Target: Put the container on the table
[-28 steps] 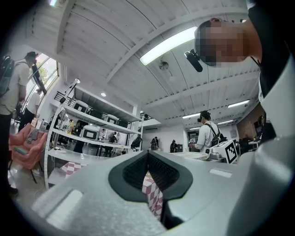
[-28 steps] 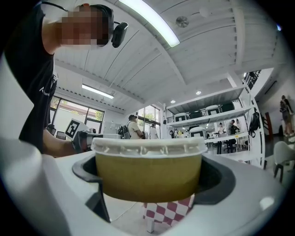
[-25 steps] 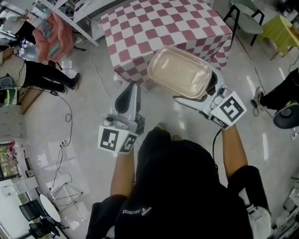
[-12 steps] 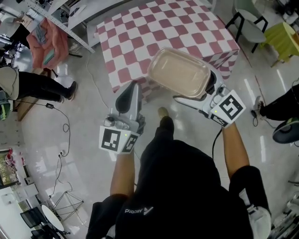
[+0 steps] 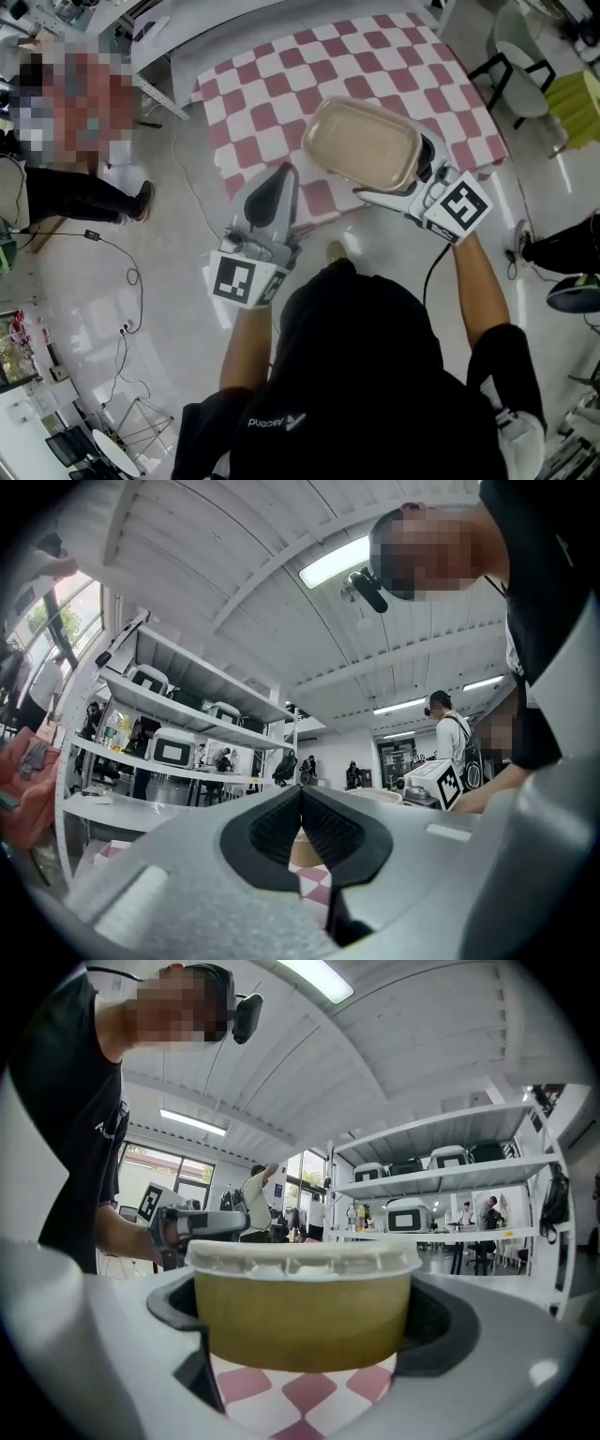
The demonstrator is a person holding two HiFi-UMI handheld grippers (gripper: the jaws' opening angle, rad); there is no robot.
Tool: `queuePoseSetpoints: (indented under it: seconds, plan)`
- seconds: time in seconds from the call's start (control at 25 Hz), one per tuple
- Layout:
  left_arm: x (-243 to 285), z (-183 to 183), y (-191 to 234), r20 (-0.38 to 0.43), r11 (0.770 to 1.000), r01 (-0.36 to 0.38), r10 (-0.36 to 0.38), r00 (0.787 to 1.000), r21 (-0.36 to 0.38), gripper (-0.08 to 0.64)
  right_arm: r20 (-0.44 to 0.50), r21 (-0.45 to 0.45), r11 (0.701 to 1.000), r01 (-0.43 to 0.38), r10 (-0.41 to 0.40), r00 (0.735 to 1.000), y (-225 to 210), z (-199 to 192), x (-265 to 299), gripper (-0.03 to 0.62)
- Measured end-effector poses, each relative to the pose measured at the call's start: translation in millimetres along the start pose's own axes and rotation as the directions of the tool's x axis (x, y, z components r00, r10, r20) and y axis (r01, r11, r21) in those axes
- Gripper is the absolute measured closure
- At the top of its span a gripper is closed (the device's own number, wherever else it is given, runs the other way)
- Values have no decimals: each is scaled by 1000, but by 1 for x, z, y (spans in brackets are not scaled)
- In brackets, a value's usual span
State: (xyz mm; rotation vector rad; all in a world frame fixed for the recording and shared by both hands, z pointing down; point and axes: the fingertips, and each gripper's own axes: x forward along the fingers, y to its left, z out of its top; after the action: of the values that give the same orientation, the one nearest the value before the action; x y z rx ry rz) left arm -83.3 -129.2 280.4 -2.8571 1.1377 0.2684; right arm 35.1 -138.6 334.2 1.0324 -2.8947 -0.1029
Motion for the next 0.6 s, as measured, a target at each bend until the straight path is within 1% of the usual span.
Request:
queuePoseSetpoints:
  seconds: [0.12,0.32,0.52,0.6]
  plan:
    - [19,-5,23,-4,1000,-3,3,1000,-12,549,-29,-7,1000,-27,27,999,-26,-7,27,12]
    - [43,-14,50,-15,1000,-23,23,1000,-15,549,-111,-18,995,-97,94,989,-61,-30,63,12]
    - [62,-28,75,-30,997,-77,77,997,5,549,-175,-9,982,-187,182,968,-83,-57,95,12]
    - [69,-35,85,-37,993,-115,115,993,17,549,-201,-8,974,-227,220,954,-91,-71,106,14]
